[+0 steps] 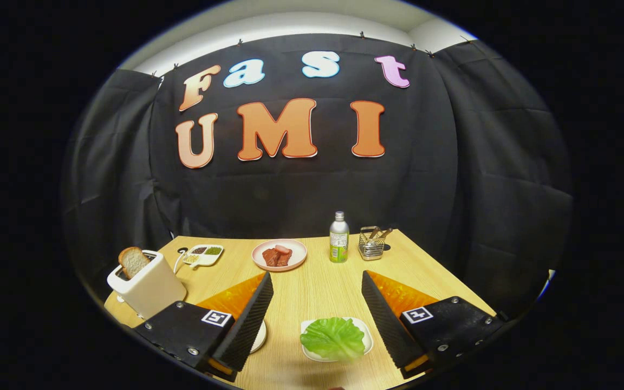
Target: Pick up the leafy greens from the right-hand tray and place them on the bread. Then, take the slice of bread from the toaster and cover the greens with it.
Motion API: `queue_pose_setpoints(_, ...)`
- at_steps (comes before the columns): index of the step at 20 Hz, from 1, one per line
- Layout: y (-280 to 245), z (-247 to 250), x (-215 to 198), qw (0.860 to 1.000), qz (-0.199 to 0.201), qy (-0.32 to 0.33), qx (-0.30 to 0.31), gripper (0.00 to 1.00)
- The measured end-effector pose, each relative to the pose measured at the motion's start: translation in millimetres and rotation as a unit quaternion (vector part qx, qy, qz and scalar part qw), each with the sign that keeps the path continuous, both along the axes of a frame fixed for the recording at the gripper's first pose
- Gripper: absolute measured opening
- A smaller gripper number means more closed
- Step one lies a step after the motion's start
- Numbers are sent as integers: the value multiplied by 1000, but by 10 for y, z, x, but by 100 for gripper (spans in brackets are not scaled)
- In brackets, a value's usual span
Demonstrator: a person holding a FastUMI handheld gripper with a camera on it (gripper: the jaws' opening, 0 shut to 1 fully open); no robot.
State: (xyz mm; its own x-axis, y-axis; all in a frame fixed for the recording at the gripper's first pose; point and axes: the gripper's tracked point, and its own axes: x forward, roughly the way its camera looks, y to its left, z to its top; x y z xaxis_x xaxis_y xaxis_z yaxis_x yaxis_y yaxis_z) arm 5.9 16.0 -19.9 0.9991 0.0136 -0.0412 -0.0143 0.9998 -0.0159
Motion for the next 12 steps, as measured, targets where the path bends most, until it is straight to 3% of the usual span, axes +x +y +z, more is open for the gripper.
queue_pose_setpoints(6,-53,-318,162,999,0,34,-16,99)
queue_pose_setpoints(12,-47,-874,380,993,14,109,-40,99)
